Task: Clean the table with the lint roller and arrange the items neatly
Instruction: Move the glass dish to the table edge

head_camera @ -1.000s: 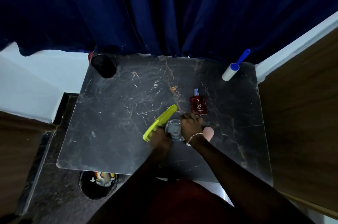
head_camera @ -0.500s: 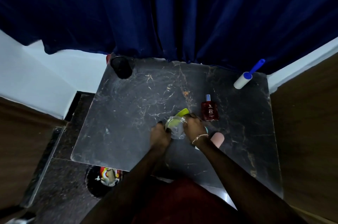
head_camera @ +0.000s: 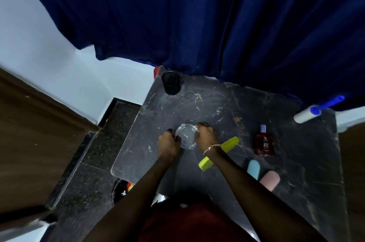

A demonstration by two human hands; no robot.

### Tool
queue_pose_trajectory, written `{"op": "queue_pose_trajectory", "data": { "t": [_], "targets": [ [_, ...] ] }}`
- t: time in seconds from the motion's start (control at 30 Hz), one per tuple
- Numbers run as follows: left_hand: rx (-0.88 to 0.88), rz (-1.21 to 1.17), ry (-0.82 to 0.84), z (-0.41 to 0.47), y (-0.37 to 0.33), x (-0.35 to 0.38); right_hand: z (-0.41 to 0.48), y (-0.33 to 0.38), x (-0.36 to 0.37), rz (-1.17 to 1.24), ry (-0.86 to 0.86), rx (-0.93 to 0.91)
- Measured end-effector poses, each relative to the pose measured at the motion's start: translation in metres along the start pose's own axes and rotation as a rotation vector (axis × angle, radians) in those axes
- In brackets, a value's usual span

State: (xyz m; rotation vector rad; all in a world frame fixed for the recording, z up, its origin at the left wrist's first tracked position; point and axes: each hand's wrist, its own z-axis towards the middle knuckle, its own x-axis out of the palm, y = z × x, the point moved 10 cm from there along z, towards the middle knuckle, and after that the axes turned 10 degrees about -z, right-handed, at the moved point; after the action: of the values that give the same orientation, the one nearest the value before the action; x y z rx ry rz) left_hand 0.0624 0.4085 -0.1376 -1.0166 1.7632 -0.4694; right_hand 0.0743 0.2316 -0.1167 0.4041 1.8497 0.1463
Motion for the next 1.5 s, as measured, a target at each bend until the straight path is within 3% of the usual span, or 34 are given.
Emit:
{"op": "queue_pose_trajectory", "data": {
  "t": [0.1,0.17,0.63,1.17,1.5],
  "targets": [
    [0.024,0.016,-0.01,0.006,-0.007,-0.014,0.005,0.009,-0.001,0.003,-0.023,0.015],
    [-0.052,0.035,-0.008,0.078,0.033,-0.055,0.058,0.073,0.031,0.017,0.018,0.024],
    [-0.036,0.066,0.046,0.153,0.04,-0.091,0.127,0.125,0.051,-0.017,0.08,0.059],
    [-0.062,0.136,0.145,0.2,0.054,-0.083,0.159,0.128,0.069,-0.032,0.068,0.146],
    [0.037,0.171,0.154,0.198,0.046,-0.081,0.154,0.128,0.071,-0.084,0.079,0.174]
  ]
}}
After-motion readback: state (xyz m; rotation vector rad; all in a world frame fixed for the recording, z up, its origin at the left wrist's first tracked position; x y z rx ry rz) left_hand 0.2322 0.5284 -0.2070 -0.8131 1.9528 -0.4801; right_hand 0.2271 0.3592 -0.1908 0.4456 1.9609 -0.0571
